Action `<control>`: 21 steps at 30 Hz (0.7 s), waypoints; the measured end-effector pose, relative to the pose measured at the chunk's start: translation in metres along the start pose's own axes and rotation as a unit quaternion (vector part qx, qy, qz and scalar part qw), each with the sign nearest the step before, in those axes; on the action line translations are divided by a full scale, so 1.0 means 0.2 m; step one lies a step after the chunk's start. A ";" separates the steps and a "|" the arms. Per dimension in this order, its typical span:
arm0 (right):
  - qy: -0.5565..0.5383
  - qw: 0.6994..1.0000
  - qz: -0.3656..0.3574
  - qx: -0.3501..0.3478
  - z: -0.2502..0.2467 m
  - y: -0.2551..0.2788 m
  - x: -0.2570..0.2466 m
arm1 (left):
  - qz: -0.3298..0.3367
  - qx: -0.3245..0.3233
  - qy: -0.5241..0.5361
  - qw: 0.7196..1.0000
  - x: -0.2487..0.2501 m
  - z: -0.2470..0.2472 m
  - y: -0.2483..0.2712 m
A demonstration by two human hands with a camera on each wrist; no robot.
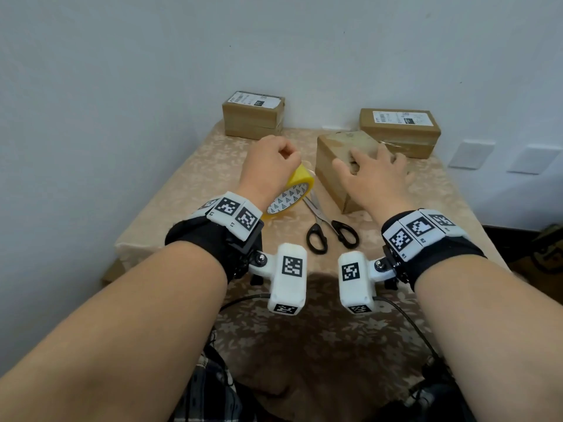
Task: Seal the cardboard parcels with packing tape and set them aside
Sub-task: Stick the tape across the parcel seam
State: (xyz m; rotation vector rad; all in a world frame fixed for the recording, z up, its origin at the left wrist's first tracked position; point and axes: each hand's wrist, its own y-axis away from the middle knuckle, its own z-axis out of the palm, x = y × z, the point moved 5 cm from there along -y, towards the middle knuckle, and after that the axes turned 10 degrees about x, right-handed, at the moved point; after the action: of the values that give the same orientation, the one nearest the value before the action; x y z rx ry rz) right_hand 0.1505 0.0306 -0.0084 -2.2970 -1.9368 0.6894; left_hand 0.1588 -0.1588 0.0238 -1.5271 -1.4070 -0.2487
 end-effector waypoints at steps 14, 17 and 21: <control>0.015 0.999 0.026 -0.019 -0.02 -0.04 0.05 | -0.001 -0.010 -0.006 1.000 0.00 0.01 0.00; 0.012 0.998 0.057 -0.018 -0.03 -0.07 0.10 | 0.003 -0.014 -0.010 1.000 0.01 0.02 0.00; 0.004 0.998 0.061 -0.018 -0.05 -0.09 0.13 | 0.016 -0.020 -0.019 0.999 0.02 0.02 0.00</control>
State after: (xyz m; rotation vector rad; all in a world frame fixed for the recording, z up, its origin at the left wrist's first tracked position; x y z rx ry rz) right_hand 0.1406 0.0616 -0.0015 -2.4521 -1.8330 0.6581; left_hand 0.1586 -0.1522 0.0242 -1.5938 -1.4136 -0.2304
